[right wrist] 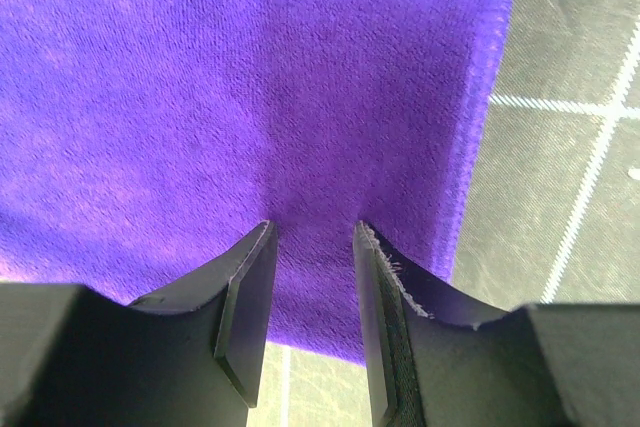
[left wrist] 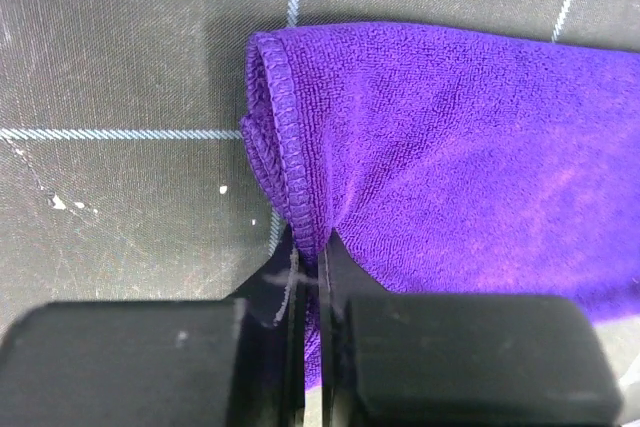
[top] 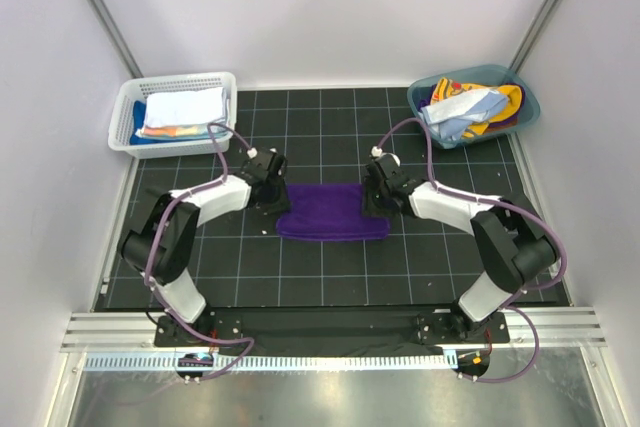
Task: Fold and stack the towels
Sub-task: Neatly place the folded towel into the bin
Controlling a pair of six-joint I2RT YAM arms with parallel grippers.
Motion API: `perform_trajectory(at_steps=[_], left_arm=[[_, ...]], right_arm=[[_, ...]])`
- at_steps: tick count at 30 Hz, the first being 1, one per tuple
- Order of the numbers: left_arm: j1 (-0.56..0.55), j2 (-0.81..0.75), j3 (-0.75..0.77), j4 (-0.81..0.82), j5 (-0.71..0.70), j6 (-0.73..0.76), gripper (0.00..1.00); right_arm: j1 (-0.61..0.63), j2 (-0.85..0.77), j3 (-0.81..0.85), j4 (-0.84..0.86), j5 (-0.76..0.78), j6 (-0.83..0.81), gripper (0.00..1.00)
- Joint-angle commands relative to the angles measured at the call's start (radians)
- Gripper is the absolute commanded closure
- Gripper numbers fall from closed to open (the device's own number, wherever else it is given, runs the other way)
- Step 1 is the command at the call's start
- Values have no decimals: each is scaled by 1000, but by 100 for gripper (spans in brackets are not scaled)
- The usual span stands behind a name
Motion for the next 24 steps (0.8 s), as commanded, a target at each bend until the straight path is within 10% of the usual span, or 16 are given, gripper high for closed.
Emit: perform_trajectory(at_steps=[1,24], left_arm=[[-25,52,60,-143,-152,54,100],[-45,616,1135,-634,-1020,328,100]], right_arm=[[-8,-56,11,-85,12,-30,55],[-8,-410,-79,-124,-49,-33,37]])
